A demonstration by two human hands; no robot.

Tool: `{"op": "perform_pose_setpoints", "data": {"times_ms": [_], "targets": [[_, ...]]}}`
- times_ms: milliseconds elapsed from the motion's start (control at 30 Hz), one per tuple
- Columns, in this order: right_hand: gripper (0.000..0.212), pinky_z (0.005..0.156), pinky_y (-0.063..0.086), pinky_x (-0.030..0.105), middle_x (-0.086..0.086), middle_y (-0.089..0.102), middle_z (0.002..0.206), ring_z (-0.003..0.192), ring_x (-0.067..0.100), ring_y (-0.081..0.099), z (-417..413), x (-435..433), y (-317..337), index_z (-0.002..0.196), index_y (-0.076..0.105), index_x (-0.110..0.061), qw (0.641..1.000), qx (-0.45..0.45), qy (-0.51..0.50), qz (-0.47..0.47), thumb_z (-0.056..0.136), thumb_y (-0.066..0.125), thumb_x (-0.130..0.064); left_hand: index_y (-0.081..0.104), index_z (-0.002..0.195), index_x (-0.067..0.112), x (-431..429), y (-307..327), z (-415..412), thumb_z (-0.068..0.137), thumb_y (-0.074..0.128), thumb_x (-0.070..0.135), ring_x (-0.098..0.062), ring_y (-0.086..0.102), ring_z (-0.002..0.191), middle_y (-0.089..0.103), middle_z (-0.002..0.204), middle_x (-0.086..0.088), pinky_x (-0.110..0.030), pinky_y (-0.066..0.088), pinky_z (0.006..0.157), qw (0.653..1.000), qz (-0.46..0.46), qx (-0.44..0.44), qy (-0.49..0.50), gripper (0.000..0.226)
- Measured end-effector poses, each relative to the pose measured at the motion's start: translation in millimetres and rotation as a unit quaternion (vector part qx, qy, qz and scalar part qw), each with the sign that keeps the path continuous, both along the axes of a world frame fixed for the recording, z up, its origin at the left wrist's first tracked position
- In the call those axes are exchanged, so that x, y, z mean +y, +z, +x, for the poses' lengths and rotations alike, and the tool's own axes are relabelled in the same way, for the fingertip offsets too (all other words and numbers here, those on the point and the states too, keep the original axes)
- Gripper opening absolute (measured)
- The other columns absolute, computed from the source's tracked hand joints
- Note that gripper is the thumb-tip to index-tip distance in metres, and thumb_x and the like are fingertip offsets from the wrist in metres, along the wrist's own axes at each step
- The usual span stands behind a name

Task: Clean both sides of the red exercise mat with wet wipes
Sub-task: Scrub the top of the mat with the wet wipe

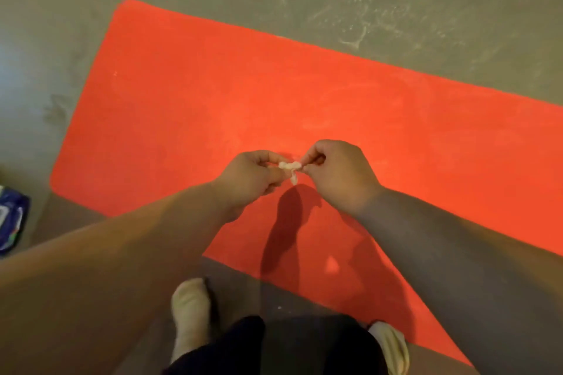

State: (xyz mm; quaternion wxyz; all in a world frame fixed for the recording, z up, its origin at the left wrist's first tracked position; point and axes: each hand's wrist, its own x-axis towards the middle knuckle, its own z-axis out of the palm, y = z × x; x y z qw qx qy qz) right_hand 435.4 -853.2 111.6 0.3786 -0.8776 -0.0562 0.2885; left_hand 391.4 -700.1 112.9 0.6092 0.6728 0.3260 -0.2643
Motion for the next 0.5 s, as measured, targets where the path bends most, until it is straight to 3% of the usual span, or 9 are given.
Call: {"op": "perform_pose_setpoints", "data": {"times_ms": [133,233,367,500], "targets": [[0.011,0.071,0.038,0.022,0.0,0.069,0.092,0.086,0.017,0.061,-7.2,41.7,-16.4,0.092,0.07,-0.018,1.0,-0.019,0.012,-0.002,0.082,0.065,-0.014,0.066,0.083,0.013,34.8,-16.7,-8.4,0.082,0.066,-0.003,-0.011,0.044,0.059,0.056,0.074,-0.008,-0.022,0.037,0.058,1.0,-0.017,-0.007,0.018,0.016],[0.01,0.06,0.034,0.019,-0.001,0.071,0.084,0.08,0.016,0.061,-25.6,93.4,-32.3,0.083,0.071,-0.022,1.0,-0.013,0.019,-0.014,0.082,0.064,-0.014,0.065,0.08,0.013,79.9,-32.3,-21.2,0.082,0.064,-0.008,-0.011,0.049,0.06,0.061,0.067,-0.002,-0.021,0.04,0.058,0.999,-0.017,-0.008,0.032,0.022],[0.011,0.046,0.033,0.01,-0.006,0.063,0.068,0.055,0.005,0.05,-58.1,180.3,-39.4,0.078,0.07,-0.023,1.0,0.019,-0.003,-0.013,0.083,0.063,-0.016,0.064,0.079,0.016,166.1,-38.2,-50.6,0.081,0.066,-0.006,-0.009,0.049,0.055,0.058,0.059,0.002,-0.024,0.04,0.057,0.999,0.02,-0.022,0.015,0.022],[0.014,0.044,0.028,0.015,-0.009,0.056,0.059,0.051,0.004,0.045,-81.1,268.1,-33.4,0.071,0.066,-0.023,0.999,0.043,-0.004,-0.004,0.082,0.065,-0.014,0.066,0.074,0.021,251.2,-32.2,-77.8,0.079,0.071,0.002,-0.015,0.043,0.059,0.054,0.061,0.001,-0.032,0.035,0.061,0.997,0.071,-0.037,0.016,0.021]]}}
